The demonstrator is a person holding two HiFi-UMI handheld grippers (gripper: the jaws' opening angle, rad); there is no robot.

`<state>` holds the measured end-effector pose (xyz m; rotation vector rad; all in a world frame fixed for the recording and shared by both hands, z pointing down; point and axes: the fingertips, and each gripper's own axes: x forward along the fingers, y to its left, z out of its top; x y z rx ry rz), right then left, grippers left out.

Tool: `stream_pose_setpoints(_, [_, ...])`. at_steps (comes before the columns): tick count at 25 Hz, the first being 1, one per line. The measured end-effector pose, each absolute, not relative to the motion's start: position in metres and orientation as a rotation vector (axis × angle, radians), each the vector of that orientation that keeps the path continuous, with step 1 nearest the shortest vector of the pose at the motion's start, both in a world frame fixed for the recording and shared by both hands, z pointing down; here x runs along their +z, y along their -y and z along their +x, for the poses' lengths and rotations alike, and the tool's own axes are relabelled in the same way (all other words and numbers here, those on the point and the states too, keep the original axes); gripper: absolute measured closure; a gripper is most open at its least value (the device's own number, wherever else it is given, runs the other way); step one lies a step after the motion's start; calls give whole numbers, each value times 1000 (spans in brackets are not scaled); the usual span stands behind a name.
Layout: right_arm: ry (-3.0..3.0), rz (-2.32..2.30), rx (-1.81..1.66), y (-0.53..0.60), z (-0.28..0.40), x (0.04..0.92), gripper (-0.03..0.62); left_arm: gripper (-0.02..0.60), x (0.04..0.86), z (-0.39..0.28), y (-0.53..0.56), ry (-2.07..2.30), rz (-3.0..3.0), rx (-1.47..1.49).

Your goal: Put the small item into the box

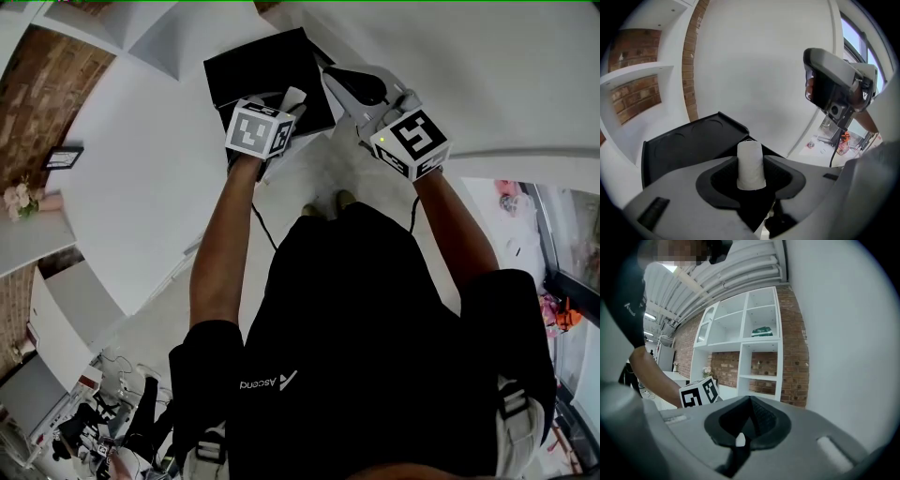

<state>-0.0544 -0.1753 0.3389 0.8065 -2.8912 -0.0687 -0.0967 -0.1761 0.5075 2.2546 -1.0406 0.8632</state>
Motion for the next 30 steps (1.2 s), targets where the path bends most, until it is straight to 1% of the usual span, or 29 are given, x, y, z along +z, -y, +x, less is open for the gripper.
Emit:
stream_pose_setpoints(12, [2891,792,-30,194,-38,352,594,414,567,-92,186,935,2092,1044])
stream_pose_setpoints(21, [2881,811,4,205,-27,362,594,409,583,-93,189,947,2056,1075])
stream_pose_setpoints(30, [2875,802,20,203,-22,369,594,402,579,-95,193,1005,2073,1028])
